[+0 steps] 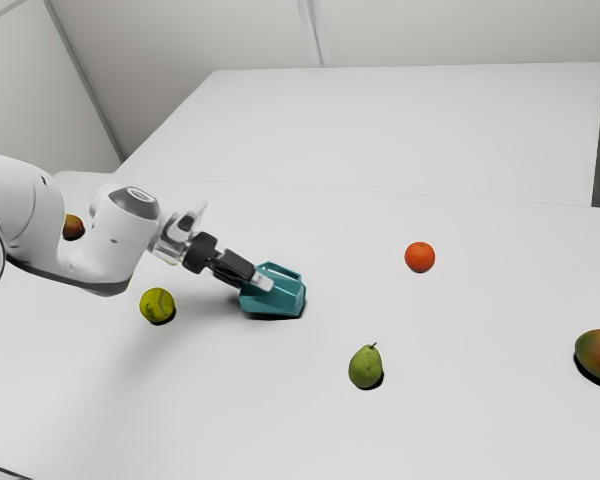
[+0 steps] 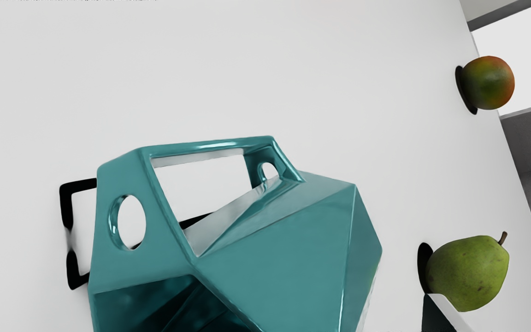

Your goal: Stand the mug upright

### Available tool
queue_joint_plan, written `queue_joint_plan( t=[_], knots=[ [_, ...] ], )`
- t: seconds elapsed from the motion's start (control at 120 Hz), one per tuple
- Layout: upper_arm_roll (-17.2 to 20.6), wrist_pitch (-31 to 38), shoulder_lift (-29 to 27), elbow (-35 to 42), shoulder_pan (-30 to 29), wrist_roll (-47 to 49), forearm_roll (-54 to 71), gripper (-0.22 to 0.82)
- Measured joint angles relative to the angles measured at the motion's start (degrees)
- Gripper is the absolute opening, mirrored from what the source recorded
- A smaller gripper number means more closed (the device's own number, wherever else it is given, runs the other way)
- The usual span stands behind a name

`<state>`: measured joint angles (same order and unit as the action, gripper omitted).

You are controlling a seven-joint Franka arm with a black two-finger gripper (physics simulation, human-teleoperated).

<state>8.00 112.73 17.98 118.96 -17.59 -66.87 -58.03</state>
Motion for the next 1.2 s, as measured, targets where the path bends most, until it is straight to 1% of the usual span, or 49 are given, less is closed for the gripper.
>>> queue_joint_plan(
  t=[0.083,0.15,0.233,0.35,0.442,0.508,0.575,0.667,0.85,0.942,1.05,1.2],
  knots=[
    [0.0,-0.7,-0.1,-0.1,0.0,-1.3,-0.1,0.07],
    [0.0,-1.1,-0.2,-0.3,0.1,-2.3,-0.1,-0.01],
    [0.0,-1.5,-0.3,-0.5,0.1,-3.3,0.0,-0.08],
    [0.0,-1.7,-0.8,-0.6,0.4,-4.7,0.0,-0.13],
    [0.8,-1.0,-2.3,-0.6,1.0,-5.4,0.7,-0.15],
    [1.1,1.1,-4.7,-0.6,3.1,-4.8,5.3,-0.16],
    [1.1,4.1,-7.0,-0.5,5.7,-3.5,11.7,-0.16],
    [1.5,8.1,-8.5,-0.4,8.2,-0.3,22.5,-0.17],
    [4.1,13.6,-9.6,-0.5,8.8,8.2,43.6,-0.18],
    [4.9,15.3,-9.5,-0.2,8.9,12.8,51.3,-0.18],
    [5.7,16.9,-9.5,0.8,8.8,17.7,56.3,-0.18],
    [6.4,18.6,-10.3,2.7,8.7,23.2,58.9,-0.18]
  ],
)
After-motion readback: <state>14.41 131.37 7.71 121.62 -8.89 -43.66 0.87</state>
